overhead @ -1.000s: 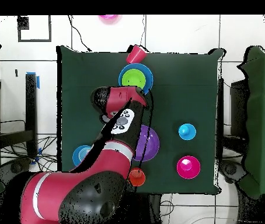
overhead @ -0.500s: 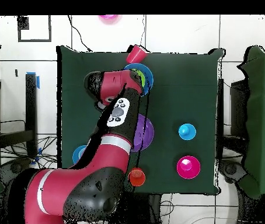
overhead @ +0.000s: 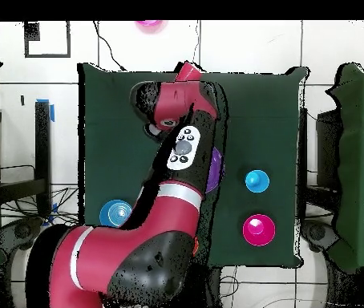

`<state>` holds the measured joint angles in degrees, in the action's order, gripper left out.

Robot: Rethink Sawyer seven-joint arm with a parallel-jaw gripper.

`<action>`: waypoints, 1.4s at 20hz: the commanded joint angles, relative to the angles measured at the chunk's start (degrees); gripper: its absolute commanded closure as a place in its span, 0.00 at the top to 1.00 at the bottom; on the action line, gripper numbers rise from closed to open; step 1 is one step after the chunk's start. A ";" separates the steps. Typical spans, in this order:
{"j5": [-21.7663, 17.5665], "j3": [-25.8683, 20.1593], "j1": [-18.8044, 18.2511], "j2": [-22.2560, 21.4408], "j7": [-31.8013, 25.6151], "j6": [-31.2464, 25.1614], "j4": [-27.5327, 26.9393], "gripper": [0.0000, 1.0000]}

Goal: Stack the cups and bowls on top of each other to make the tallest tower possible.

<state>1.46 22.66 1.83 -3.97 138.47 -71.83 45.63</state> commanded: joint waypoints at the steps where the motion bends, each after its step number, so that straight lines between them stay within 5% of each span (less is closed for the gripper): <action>1: -7.68 0.51 -0.91 -6.23 -13.94 -8.24 -0.39 0.00; 7: -9.44 -0.04 -1.33 -10.91 -17.64 -13.05 1.81 0.00; 14: -11.48 -0.47 -2.21 -12.04 -19.50 -18.74 -2.23 0.00; 20: -12.85 -1.05 -3.22 -8.34 -18.94 -23.33 -10.38 0.00; 28: -10.84 -3.12 -4.29 -3.83 -15.34 -20.74 -17.10 0.00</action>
<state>-6.99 25.61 -0.49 -13.35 136.53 -89.99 35.37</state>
